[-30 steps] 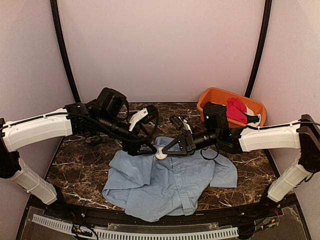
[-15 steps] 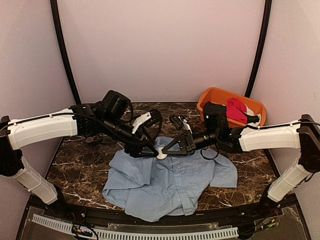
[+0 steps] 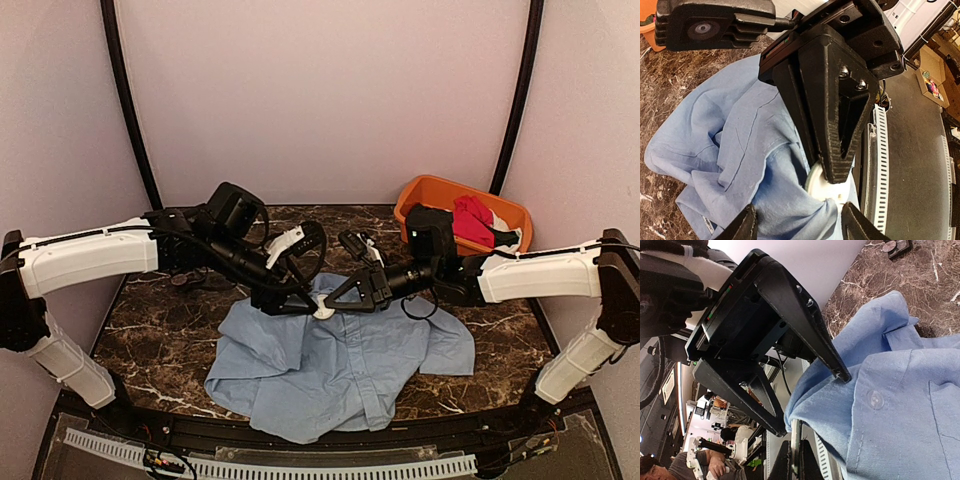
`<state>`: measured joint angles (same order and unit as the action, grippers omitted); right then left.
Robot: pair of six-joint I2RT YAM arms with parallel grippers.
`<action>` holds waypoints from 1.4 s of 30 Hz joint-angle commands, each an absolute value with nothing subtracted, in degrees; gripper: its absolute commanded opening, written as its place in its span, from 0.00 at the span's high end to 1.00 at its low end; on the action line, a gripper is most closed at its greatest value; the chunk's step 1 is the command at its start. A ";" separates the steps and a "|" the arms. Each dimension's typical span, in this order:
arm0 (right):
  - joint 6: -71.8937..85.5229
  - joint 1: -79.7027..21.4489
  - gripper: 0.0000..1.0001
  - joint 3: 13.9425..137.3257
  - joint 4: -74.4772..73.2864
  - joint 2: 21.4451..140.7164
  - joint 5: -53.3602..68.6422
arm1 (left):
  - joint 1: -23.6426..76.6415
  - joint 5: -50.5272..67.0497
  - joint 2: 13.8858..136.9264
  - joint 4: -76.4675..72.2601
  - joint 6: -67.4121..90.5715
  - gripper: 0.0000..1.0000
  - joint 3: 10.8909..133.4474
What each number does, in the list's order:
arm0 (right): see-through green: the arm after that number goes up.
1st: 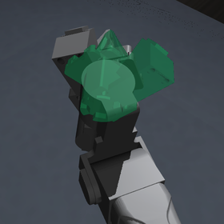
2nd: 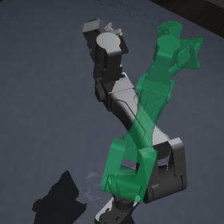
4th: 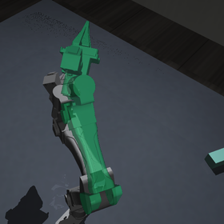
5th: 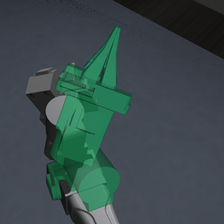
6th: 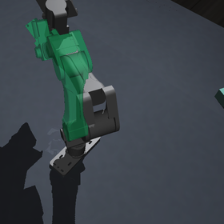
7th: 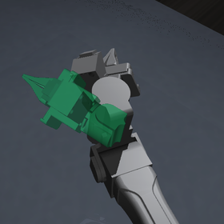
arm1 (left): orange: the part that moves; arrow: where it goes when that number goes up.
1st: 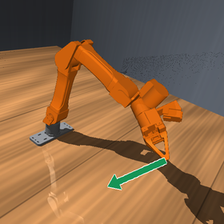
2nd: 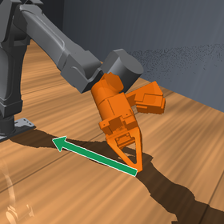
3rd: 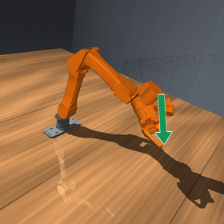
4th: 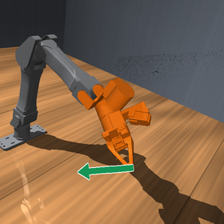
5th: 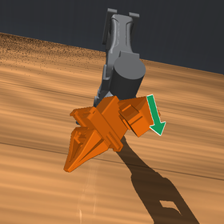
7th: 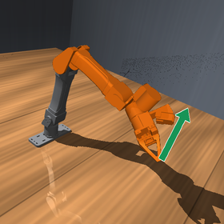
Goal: Pin the brooch onto the clothing
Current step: Pin the brooch to the flattened clothing.
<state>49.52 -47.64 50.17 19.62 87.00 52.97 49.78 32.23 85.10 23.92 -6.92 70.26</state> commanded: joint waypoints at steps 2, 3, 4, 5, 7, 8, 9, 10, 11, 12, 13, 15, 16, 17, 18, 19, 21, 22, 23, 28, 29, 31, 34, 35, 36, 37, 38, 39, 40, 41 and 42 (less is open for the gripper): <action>47.63 -48.06 1.00 52.65 19.90 86.76 53.59 | 50.19 31.99 85.51 25.25 -6.67 0.44 71.52; 47.37 -48.15 1.00 52.83 19.48 86.77 53.47 | 50.19 31.95 85.56 25.33 -6.74 0.44 71.60; 47.23 -48.21 1.00 53.04 19.21 86.79 53.44 | 50.30 31.93 85.58 25.38 -6.71 0.44 71.66; 47.20 -48.29 1.00 53.22 19.12 86.83 53.44 | 50.33 31.91 85.64 25.39 -6.64 0.45 71.70; 46.99 -48.40 1.00 53.54 18.80 86.87 53.35 | 50.42 31.61 85.85 25.52 -6.68 0.46 71.76; 46.90 -48.42 1.00 53.75 18.57 86.96 53.35 | 50.44 31.49 85.95 25.67 -6.72 0.47 71.83; 46.85 -48.50 1.00 53.83 18.43 86.96 53.35 | 50.45 31.43 86.04 25.71 -6.80 0.48 71.92; 46.77 -48.51 1.00 53.87 18.27 87.06 53.28 | 50.58 31.35 86.04 25.81 -6.82 0.48 71.95; 46.64 -48.56 1.00 53.99 18.16 87.14 53.22 | 50.60 31.32 86.11 25.82 -6.79 0.49 71.97; 46.48 -48.60 1.00 54.08 17.90 87.18 53.18 | 50.62 31.19 86.12 25.86 -6.73 0.49 71.98; 46.43 -48.67 1.00 54.12 17.73 87.26 53.10 | 50.62 31.15 86.13 25.89 -6.70 0.49 71.98; 46.24 -48.77 1.00 54.21 17.52 87.27 53.04 | 50.69 31.12 86.13 25.89 -6.68 0.51 71.98; 46.19 -48.73 1.00 54.26 17.45 87.28 53.00 | 50.70 30.96 86.22 25.85 -6.68 0.51 72.05; 46.14 -48.86 1.00 54.32 17.38 87.28 53.00 | 50.71 30.95 86.29 25.85 -6.68 0.52 72.02; 45.92 -48.91 1.00 54.46 17.09 87.28 52.88 | 50.71 30.81 86.25 25.89 -6.61 0.52 72.03; 45.63 -48.99 1.00 54.57 16.66 87.28 52.76 | 50.71 30.70 86.29 25.92 -6.56 0.52 72.05; 45.00 -49.21 1.00 54.96 15.65 87.28 52.49 | 50.71 30.48 86.44 26.09 -6.51 0.53 72.18; 44.74 -49.24 1.00 55.12 15.30 87.26 52.33 | 50.71 30.32 86.51 26.19 -6.44 0.53 72.34; 44.48 -49.30 1.00 55.18 15.03 87.27 52.18 | 50.71 30.28 86.67 26.32 -6.47 0.53 72.42; 43.94 -49.47 1.00 55.63 14.14 87.30 51.82 | 50.80 29.54 87.11 26.98 -6.37 0.55 72.95; 43.76 -49.52 1.00 55.77 13.88 87.28 51.71 | 50.87 29.27 87.19 27.25 -6.39 0.55 73.04; 43.63 -49.62 1.00 55.89 13.63 87.28 51.59 | 50.96 28.25 87.39 27.65 -6.41 0.55 73.26; 43.60 -49.66 1.00 55.99 13.54 87.27 51.51 | 51.17 27.26 87.72 28.08 -6.55 0.56 73.65; 43.67 -49.66 1.00 56.02 13.49 87.20 51.48 | 51.44 26.33 87.85 28.55 -6.61 0.56 73.94; 43.65 -49.74 1.00 56.15 13.46 87.19 51.42 | 51.60 25.78 88.10 28.82 -6.75 0.56 74.15; 43.68 -49.79 1.00 56.22 13.38 87.19 51.42 | 52.01 24.84 88.22 29.24 -6.90 0.56 74.46; 43.60 -49.78 1.00 56.31 13.29 87.19 51.34 | 52.38 24.50 88.52 29.48 -6.96 0.56 74.58; 43.56 -49.90 1.00 56.31 13.19 87.19 51.29 | 52.56 24.08 88.69 29.72 -6.97 0.56 74.85; 43.44 -49.92 1.00 56.27 13.04 87.14 51.25 | 52.78 23.99 88.93 29.82 -7.00 0.56 74.91; 43.42 -49.92 1.00 56.33 12.95 87.18 51.12 | 52.84 23.71 88.98 29.85 -6.96 0.56 75.00; 43.33 -49.92 1.00 56.33 12.71 87.19 51.01 | 52.92 23.59 89.09 29.92 -6.95 0.56 75.03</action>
